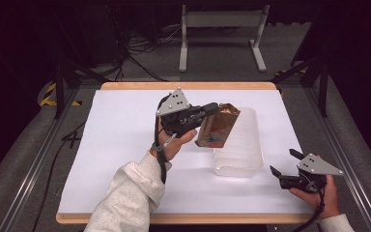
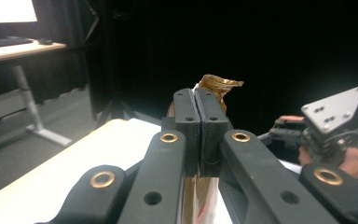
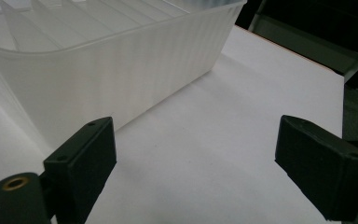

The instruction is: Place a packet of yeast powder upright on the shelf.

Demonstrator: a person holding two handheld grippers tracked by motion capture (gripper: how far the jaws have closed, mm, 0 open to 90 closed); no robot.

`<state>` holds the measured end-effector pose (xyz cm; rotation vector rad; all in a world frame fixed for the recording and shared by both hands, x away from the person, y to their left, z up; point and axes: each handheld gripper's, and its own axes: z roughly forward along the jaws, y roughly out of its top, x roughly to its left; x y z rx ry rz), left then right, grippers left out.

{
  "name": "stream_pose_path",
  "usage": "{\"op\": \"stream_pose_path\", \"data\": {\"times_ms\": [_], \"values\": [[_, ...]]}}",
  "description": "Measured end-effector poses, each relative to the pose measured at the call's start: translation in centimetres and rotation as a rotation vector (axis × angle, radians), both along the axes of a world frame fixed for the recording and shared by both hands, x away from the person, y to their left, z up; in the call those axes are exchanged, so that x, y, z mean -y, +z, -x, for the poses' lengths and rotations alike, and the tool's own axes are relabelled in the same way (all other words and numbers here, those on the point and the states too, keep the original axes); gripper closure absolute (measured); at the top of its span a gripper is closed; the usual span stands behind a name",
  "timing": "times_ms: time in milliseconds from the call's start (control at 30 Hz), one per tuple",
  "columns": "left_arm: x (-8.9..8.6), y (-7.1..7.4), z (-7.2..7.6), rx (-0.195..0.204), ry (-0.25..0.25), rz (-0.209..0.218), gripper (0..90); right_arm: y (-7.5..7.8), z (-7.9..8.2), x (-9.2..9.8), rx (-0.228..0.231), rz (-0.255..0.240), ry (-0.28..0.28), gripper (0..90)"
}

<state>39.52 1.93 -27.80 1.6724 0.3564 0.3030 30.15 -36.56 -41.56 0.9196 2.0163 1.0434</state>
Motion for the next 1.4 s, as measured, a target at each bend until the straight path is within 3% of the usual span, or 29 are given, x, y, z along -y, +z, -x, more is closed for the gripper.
{"op": "stream_pose_path", "data": {"times_ms": [167,433,600,733,1067,1400], "values": [[1.8,0.4,-0.3,0.002,-0.020,-0.002,89.1,0.0,0.0,0.1,0.002,-0.001,0.003,13.1],[4.5,0.2,-0.8,-0.001,-0.003,0.002,89.0,-0.2,0.0,0.0,-0.005,0.003,0.008,13.1],[5.7,-0.4,-1.4,-0.014,-0.001,0.012,89.0,-0.2,0.0,0.0,-0.006,0.002,0.004,13.1],[6.7,-1.3,-1.8,-0.024,0.007,-0.009,89.0,-0.2,0.0,0.0,-0.004,0.005,0.008,13.1],[7.6,-3.7,-2.9,-0.093,-0.004,-0.010,88.8,-0.2,0.0,0.0,-0.005,0.007,0.010,13.1],[7.4,-6.0,-3.2,-0.129,-0.011,-0.024,88.7,-0.3,-0.1,-0.1,-0.009,0.010,0.013,13.1]]}}
